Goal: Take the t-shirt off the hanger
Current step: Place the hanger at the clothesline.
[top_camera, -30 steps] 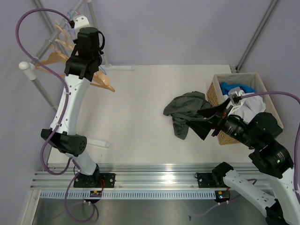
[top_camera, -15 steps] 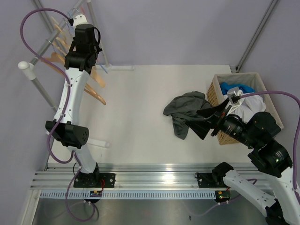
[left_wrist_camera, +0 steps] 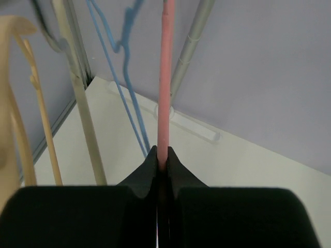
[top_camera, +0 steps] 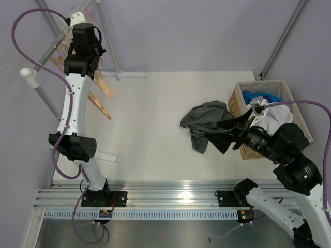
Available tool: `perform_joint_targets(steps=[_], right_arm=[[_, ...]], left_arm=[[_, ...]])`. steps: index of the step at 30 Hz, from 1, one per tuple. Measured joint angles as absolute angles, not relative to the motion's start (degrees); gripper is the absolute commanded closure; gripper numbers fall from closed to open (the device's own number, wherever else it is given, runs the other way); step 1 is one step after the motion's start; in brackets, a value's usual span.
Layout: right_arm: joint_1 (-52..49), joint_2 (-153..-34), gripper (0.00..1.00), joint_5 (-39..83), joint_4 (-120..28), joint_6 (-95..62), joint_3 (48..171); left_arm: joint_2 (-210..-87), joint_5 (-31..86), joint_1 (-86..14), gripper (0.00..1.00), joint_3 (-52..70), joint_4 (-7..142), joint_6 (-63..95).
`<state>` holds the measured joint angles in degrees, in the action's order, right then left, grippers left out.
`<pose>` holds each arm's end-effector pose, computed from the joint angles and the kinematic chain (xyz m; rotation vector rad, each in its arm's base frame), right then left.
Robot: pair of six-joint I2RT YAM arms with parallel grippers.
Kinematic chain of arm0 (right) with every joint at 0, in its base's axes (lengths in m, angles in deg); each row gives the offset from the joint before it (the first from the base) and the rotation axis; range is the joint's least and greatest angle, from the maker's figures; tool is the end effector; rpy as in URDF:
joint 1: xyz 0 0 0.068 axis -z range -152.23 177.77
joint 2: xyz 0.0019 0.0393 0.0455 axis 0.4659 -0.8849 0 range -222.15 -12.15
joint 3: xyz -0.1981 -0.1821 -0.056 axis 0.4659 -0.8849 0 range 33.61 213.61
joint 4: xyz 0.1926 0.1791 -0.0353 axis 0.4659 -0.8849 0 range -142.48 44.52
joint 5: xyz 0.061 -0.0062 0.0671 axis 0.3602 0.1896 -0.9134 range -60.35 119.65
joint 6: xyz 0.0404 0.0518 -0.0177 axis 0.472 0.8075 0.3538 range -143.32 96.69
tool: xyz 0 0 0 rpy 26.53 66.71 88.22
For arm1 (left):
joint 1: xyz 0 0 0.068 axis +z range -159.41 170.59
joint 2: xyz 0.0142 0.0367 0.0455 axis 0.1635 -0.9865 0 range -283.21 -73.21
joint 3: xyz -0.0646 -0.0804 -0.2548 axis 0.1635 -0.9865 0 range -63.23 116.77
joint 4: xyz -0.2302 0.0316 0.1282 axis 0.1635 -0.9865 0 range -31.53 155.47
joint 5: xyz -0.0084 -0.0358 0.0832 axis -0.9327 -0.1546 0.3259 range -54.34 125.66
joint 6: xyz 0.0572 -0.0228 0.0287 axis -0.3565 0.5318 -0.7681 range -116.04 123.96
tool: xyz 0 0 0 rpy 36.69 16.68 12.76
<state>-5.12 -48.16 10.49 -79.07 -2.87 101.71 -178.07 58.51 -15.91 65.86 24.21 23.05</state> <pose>0.0823 0.0744 0.4498 -0.4522 1.6244 0.9783 0.4095 -0.0254 0.4914 -0.4711 1.7830 0.0606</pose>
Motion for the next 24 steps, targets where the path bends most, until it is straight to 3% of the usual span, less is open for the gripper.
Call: perform_joint_targets(steps=[14, 24], right_arm=[[-5.12, -47.65, 0.01, 10.49, -79.0, -2.87, 101.38], [-5.12, -47.02, 0.01, 10.47, -78.96, -2.87, 101.38]], left_arm=[[-178.94, 55.08, -14.47, 1.0, 67.88, 24.36, 25.28], [-179.08, 54.49, -14.38, 0.86, 66.59, 24.45, 26.31]])
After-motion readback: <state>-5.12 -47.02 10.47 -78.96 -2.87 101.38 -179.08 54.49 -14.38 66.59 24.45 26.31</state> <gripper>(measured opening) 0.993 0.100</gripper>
